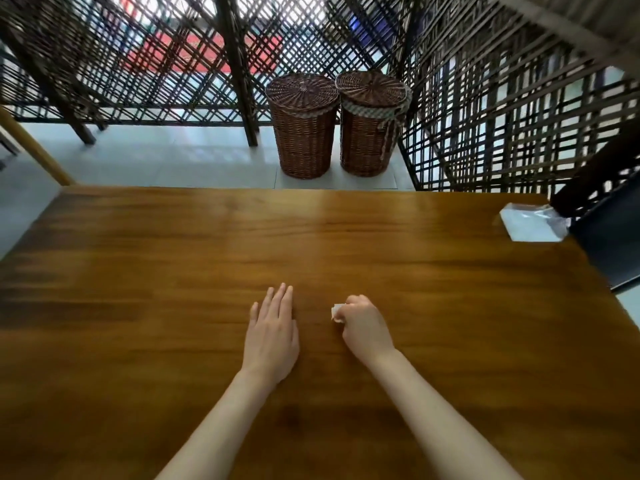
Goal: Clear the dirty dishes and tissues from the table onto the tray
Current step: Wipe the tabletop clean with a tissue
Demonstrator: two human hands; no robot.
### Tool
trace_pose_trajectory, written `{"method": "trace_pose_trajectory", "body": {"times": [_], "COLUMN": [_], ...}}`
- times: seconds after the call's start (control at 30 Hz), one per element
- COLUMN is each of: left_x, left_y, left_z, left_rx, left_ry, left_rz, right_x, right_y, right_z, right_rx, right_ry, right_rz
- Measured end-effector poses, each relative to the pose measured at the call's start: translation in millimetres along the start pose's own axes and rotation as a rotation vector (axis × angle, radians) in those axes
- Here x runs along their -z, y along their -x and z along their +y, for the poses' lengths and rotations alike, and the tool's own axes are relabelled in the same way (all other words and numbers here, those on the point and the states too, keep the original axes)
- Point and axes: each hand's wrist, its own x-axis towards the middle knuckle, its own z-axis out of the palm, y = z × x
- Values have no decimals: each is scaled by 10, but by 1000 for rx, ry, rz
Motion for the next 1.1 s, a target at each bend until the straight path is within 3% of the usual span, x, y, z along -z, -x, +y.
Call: {"method": "trace_pose_trajectory", "body": {"times": [0.1,0.4,0.7,1.1], "left_x": [187,786,1290,1645], "left_y": [307,1401,2554,3295], "left_z": [139,909,1558,1964], "left_rx": [3,29,32,-196], "left_ry": [4,11,98,99], "left_rz": [33,84,139,133], "right_x": [163,927,1776,2224], "right_y": [408,1745,2912,4015], "right_z": [-7,108,328,295], "right_rx": [-68,-42,14,-112], "right_ry": [-88,-117,-105,-102], "right_rz": [131,120,228,431]}}
